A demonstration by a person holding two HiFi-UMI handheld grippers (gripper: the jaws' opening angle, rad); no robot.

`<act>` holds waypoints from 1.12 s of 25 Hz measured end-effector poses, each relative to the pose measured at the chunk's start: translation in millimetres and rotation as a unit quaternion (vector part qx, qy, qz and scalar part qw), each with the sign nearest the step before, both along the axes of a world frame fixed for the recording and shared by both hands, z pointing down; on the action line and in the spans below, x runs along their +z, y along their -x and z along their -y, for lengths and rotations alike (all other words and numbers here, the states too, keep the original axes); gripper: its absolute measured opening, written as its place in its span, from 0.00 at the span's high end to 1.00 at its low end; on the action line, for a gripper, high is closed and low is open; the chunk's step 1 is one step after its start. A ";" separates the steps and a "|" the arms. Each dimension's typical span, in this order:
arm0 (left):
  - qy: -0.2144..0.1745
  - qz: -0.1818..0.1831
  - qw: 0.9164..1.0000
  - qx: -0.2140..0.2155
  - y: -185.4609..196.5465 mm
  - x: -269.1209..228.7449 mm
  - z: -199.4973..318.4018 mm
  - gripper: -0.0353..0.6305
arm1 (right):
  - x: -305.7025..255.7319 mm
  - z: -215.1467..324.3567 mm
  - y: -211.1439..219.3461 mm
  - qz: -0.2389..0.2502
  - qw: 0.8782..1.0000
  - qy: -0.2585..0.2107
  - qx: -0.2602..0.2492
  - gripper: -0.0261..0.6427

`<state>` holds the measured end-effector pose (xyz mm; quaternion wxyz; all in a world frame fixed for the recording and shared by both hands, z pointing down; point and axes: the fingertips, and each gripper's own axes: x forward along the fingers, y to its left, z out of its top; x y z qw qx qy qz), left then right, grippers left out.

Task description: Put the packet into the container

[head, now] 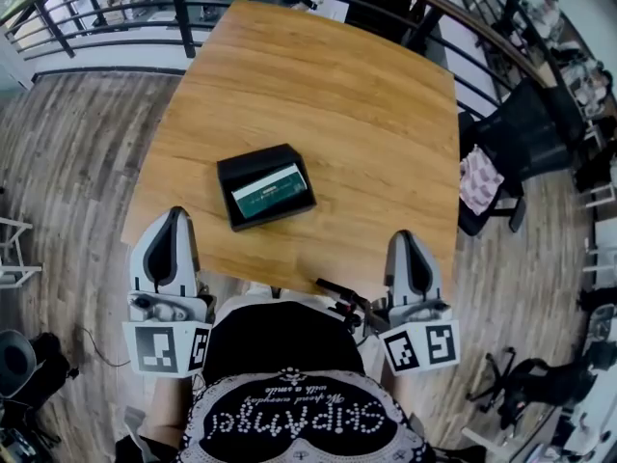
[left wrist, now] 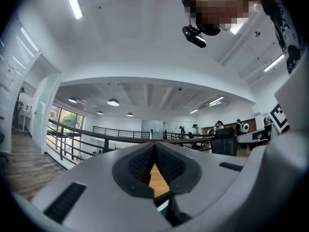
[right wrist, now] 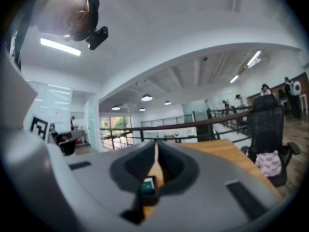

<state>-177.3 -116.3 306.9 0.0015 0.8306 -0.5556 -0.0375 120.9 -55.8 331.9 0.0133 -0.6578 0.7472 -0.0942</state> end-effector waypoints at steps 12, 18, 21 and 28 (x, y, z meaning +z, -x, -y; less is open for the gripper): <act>0.019 -0.006 1.000 -0.013 -52.5 25.7 -79.1 0.91 | 14.7 -53.4 -33.9 -0.016 0.999 0.012 -0.028 0.90; 0.020 -0.010 1.000 -0.014 -63.5 33.9 -93.4 0.91 | 27.6 -69.0 -42.0 -0.011 0.999 0.024 -0.030 0.90; 0.023 -0.004 1.000 -0.019 -63.2 34.8 -96.9 0.91 | 26.4 -72.4 -44.6 -0.013 0.999 0.022 -0.033 0.90; 0.022 0.001 0.999 -0.025 -61.4 34.3 -99.4 0.91 | 25.6 -77.5 -47.0 -0.019 0.999 0.019 -0.030 0.90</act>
